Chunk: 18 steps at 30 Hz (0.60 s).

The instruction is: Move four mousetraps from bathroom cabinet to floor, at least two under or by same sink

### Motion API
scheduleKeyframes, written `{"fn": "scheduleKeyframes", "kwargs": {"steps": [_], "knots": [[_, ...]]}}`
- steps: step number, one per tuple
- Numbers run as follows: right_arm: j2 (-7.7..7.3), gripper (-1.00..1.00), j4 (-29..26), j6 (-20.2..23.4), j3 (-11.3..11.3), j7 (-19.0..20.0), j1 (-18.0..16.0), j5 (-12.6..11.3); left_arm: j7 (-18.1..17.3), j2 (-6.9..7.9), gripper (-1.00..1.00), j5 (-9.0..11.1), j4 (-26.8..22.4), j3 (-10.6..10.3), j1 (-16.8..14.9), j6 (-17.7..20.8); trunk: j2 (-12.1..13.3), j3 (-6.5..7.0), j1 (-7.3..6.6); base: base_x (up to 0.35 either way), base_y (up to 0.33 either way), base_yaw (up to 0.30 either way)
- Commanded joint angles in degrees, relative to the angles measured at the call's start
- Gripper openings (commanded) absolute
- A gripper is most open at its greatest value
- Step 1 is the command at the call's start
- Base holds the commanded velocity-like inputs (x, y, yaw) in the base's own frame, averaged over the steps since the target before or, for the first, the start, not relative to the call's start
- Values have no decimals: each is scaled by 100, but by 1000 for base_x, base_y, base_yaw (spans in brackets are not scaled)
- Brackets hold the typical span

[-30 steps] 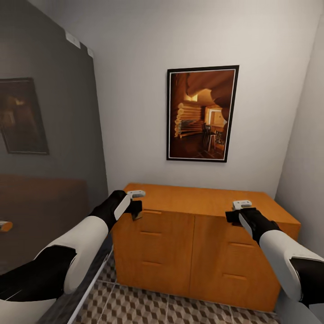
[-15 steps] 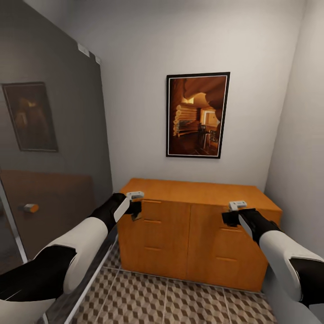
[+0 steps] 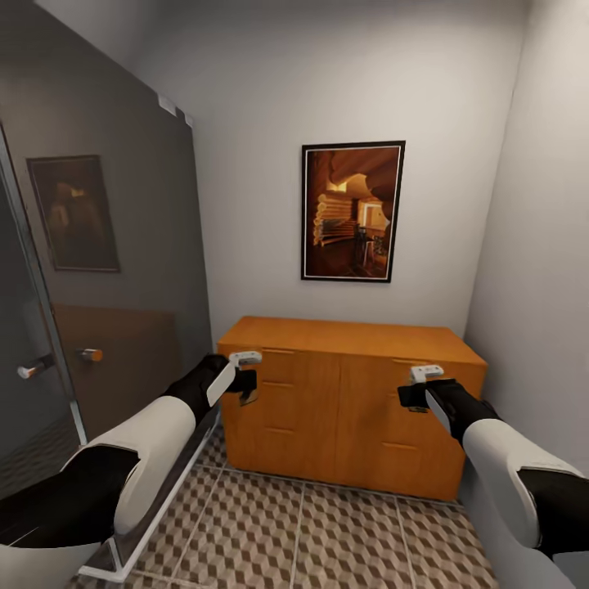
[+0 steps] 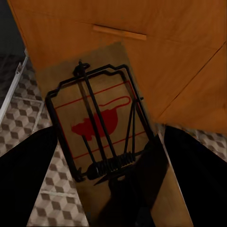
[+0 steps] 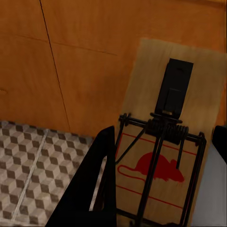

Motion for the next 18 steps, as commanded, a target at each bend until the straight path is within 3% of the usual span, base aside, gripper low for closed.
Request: {"fn": "scheduleKeyframes", "kwargs": {"steps": [1, 5, 6, 18], "knots": [[9, -100, -11, 32, -31, 17, -2, 57, 44, 5, -100, 60, 13, -39, -3, 22, -5, -7, -4, -346, 0, 0], [85, -100, -6, 40, -31, -158, -2, 67, 44, 47, -100, 57, 133, -39, -3, 15, -5, -7, -4, -346, 0, 0], [146, -100, 64, 37, -31, -250, -3, 73, 35, 118, -100, 57, 223, -39, -3, -18, -5, -7, -4, -346, 0, 0], [163, -100, 212, 32, -31, -290, -1, 113, -119, 143, -100, 57, 440, -39, -3, -229, -5, -7, -4, -346, 0, 23]]}}
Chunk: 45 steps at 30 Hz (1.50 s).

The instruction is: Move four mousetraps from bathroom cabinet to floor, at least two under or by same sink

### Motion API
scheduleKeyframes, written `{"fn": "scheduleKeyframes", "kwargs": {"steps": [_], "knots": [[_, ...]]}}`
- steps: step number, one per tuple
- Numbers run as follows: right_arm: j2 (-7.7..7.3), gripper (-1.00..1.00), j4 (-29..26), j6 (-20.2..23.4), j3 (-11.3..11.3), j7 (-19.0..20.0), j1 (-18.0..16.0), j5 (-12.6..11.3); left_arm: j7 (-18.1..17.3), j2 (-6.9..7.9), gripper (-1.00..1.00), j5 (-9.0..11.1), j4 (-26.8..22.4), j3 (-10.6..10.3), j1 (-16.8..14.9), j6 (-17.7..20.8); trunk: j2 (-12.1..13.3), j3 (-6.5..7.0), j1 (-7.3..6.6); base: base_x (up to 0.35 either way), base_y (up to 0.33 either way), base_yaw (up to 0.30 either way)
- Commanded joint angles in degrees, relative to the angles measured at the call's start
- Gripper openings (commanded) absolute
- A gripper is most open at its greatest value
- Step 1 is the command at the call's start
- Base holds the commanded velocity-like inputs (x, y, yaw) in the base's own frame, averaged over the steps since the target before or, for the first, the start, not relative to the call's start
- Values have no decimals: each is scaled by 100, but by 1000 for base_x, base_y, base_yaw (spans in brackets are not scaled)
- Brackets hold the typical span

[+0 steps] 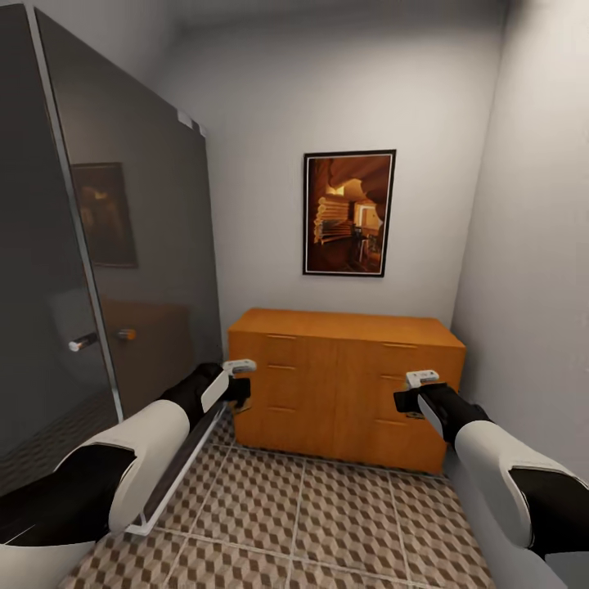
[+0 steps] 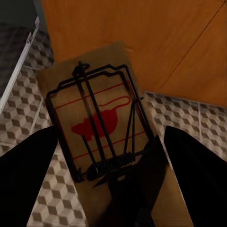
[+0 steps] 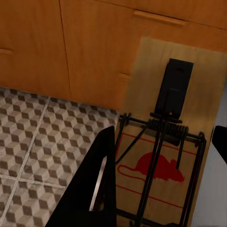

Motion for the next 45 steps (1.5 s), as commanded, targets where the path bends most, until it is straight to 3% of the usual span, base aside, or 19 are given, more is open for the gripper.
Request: {"fn": "scheduleKeyframes", "kwargs": {"steps": [1, 29, 45], "knots": [[0, -100, -13, 34, -31, 51, -2, 55, 44, 1, -100, 62, -8, -40, -3, 23, -5, -7, -4, -346, 0, 91], [0, -100, -11, 33, -31, 51, -3, 60, 44, 2, -100, 99, 9, -40, -3, -20, -5, -7, -4, -337, 31, 250], [0, -100, -11, 34, -31, 51, -2, 49, 59, 76, -100, 110, 179, -40, -3, -106, -5, -7, -4, -40, 28, 282]]}}
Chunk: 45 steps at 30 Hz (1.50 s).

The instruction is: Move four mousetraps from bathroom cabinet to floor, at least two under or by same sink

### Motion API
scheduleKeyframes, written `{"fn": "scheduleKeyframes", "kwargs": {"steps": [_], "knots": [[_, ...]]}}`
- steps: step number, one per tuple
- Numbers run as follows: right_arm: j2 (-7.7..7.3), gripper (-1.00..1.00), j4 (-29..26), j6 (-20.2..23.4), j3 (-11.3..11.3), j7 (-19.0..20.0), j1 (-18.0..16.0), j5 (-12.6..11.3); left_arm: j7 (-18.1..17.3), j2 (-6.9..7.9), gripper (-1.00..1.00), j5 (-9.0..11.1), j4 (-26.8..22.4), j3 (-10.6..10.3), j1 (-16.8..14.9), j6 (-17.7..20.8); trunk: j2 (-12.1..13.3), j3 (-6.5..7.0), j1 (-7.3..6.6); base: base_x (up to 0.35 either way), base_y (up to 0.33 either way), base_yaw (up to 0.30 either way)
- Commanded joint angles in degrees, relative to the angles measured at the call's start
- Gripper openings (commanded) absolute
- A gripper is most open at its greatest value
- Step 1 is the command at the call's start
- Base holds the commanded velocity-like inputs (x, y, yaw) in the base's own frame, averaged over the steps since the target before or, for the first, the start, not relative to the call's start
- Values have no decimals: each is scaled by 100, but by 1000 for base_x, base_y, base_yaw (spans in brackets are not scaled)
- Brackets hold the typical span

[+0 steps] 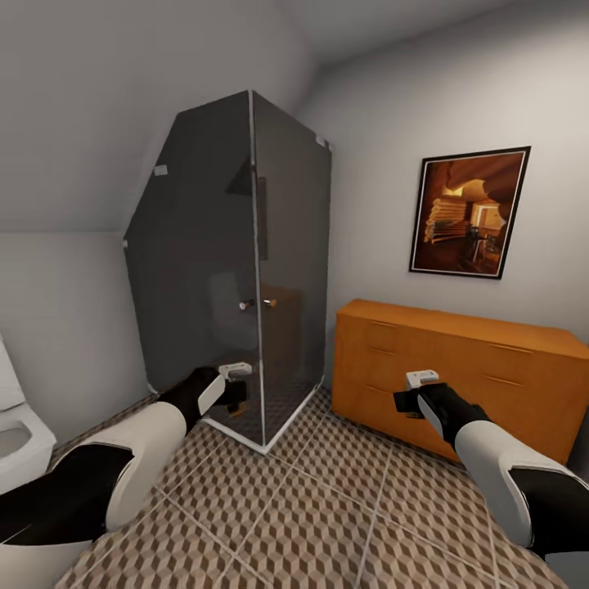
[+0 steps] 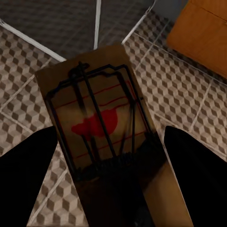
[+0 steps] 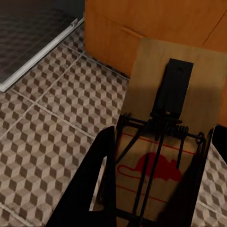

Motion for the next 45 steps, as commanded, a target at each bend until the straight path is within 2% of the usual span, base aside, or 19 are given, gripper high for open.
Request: {"fn": "scheduleKeyframes", "kwargs": {"steps": [1, 4, 8, 15, 20, 26, 31, 38, 45], "knots": [[-1, -100, -15, 36, -31, 51, -2, 52, 45, 38, -100, 66, 89, -40, -3, -91, -5, -7, 0, 0, 0, 285], [2, -100, -15, 36, -31, 50, 1, 46, 39, 134, -100, 82, 364, -37, -3, -342, -5, -7, 0, 0, 0, 285], [0, -100, -15, 34, -31, 47, -1, 35, 57, 178, -100, 84, 572, -27, -3, -761, -5, -7, 0, 0, 0, 285], [-1, -100, -15, 35, -36, 52, -2, 41, 222, 82, -100, 60, 583, 9, -3, -866, -5, -7, 0, 0, 0, 285], [28, -100, -9, 28, -34, 51, -2, 27, 235, 76, -100, 71, 567, 11, -3, -883, -5, -7, 0, 0, 0, 285], [213, -100, 3, 27, -37, 32, -2, 20, 249, 97, -100, 73, 594, 7, -3, -910, -5, -7, 0, 0, 0, 287], [299, -100, 15, 28, -38, 26, -1, 17, 246, 133, -100, 86, 636, 6, -3, -1038, -5, -7, 0, 0, 0, 290], [319, -100, 19, 27, -40, 31, 0, 12, 246, 144, -100, 101, 651, 6, -3, -1160, -5, -7, 0, 0, 0, 275], [316, -100, 20, 27, -40, 35, -2, 6, 245, 145, -100, 103, 658, 3, -3, -1174, -5, -7, 0, 0, 0, 66]]}}
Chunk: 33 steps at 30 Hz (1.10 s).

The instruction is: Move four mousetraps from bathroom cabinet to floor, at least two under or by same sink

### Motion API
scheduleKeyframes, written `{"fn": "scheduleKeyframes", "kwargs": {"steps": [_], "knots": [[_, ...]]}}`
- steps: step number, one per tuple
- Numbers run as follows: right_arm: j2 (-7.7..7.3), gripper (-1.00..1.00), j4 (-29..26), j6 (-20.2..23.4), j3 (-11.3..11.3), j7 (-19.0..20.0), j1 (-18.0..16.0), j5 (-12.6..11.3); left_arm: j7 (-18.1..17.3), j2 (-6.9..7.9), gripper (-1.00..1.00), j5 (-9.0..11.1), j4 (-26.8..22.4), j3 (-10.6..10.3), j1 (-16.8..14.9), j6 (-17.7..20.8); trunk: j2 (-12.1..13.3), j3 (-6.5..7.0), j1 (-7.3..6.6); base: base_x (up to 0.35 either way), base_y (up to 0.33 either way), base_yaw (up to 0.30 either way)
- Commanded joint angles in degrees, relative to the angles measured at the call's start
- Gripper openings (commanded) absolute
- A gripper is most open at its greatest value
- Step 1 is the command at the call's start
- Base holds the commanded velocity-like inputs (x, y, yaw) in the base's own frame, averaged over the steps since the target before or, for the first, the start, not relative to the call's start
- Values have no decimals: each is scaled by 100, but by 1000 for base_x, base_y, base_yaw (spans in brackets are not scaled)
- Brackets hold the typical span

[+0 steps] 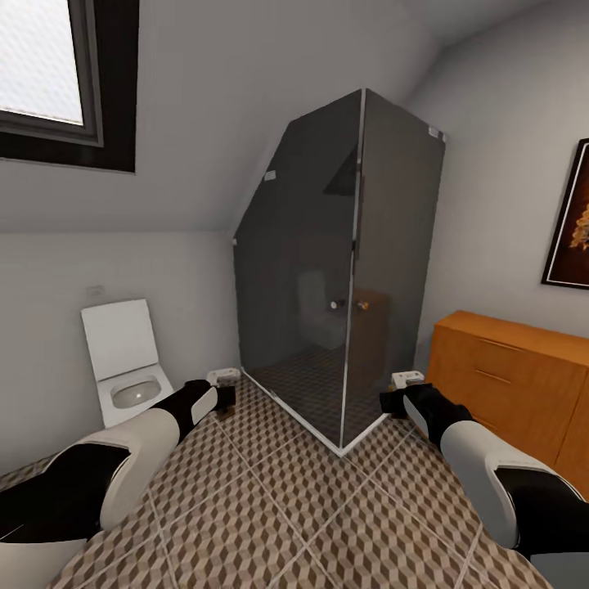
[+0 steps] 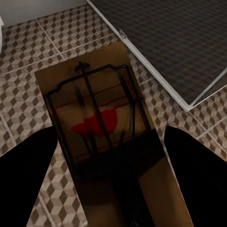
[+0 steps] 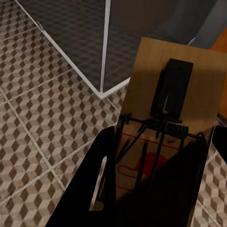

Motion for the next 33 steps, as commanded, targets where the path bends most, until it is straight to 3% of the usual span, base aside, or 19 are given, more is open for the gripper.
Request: {"fn": "scheduleKeyframes", "kwargs": {"steps": [1, 10, 33], "knots": [[2, -100, -13, 35, -32, 51, -2, 53, 32, 0, -100, 61, -12, -47, -2, 31, -4, -7, 0, 0, 0, 15], [1, -100, 198, 26, -32, 42, 3, 88, 33, -1, -100, 69, -4, -48, -2, 30, -4, -7, 0, 0, 0, 83], [0, -100, 216, -46, -32, 32, -1, 91, 33, 9, -100, 70, -3, -44, -2, 30, -4, -7, 0, 0, 0, 293]]}}
